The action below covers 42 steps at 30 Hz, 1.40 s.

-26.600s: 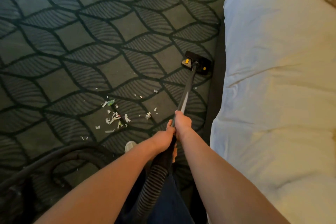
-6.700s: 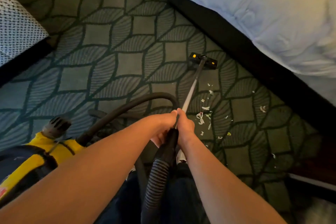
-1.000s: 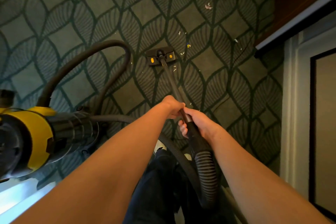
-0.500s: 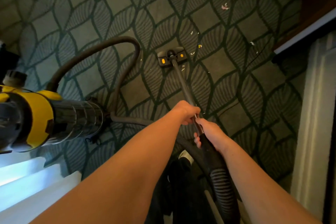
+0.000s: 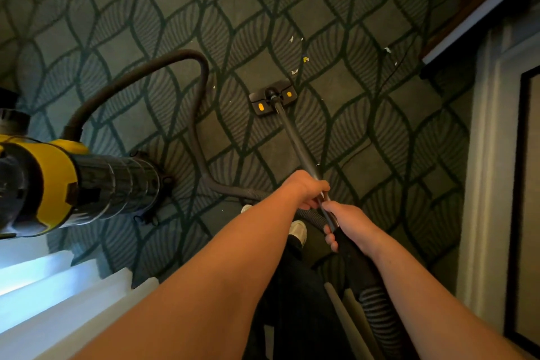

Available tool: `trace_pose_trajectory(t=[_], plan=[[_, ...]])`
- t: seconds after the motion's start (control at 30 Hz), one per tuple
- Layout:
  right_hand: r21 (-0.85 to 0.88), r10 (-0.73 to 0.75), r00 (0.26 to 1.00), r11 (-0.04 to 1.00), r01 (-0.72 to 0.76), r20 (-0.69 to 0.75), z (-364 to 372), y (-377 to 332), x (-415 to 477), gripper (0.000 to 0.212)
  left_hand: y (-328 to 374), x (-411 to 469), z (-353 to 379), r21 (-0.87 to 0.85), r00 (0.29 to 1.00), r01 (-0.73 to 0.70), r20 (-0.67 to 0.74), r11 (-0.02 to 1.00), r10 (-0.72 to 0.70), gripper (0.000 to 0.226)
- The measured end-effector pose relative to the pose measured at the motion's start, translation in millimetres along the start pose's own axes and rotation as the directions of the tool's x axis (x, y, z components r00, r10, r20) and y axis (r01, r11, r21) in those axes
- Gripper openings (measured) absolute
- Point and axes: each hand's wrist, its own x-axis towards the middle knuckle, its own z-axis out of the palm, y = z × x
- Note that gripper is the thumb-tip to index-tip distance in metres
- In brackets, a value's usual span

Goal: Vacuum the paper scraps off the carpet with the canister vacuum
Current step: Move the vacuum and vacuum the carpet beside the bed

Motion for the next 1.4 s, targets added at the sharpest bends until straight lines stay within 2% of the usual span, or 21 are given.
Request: trace_pose_trajectory(t=[0.37, 0.53, 0.67, 0.8, 0.97, 1.1, 1.27, 1.4], plan=[[-0.002, -0.015, 1.0, 1.0, 0.015, 0.017, -16.3, 61.9, -22.6, 0.021, -20.8, -21.1, 43.9, 0.08, 0.986, 0.06, 0.149, 0.995, -0.071, 0.021], [0.005, 0.007, 1.0, 1.0, -0.007, 0.024, -22.5, 74.0, -26.2, 0.021, -28.4, -26.8, 61.3, 0.059, 0.99, 0.067, 0.118, 0.996, -0.074, 0.022], [-0.148, 0.055, 0.998, 0.987, -0.056, -0.009, -17.1, 65.4, -26.1, 0.026, -30.1, -26.6, 60.5, -0.026, 0.993, 0.084, 0.086, 0.996, -0.082, 0.019], [-0.331, -0.05, 0.989, 0.944, 0.001, -0.139, -12.3, 68.7, -22.8, 0.018, -20.3, -25.1, 61.2, -0.172, 0.987, 0.14, 0.105, 0.975, -0.123, 0.015], [-0.381, -0.117, 0.98, 0.923, 0.049, -0.158, -7.5, 76.8, -36.3, 0.015, -12.9, -34.1, 51.8, -0.086, 0.981, 0.161, 0.123, 0.983, -0.15, 0.013], [-0.405, -0.194, 0.972, 0.906, 0.125, -0.135, 1.3, 59.1, -37.8, 0.014, -0.6, -36.3, 26.3, -0.034, 0.989, 0.121, 0.09, 0.992, -0.118, 0.009], [-0.487, -0.298, 0.948, 0.849, 0.208, -0.115, 19.4, 10.5, -21.8, 0.011, 17.6, -25.4, -23.9, -0.117, 0.997, 0.082, 0.004, 0.99, -0.082, 0.013], [-0.507, -0.323, 0.943, 0.828, 0.24, -0.082, 45.3, -40.3, 2.0, 0.011, 27.4, -1.1, -69.6, -0.212, 0.996, 0.036, -0.069, 0.977, -0.052, 0.014]])
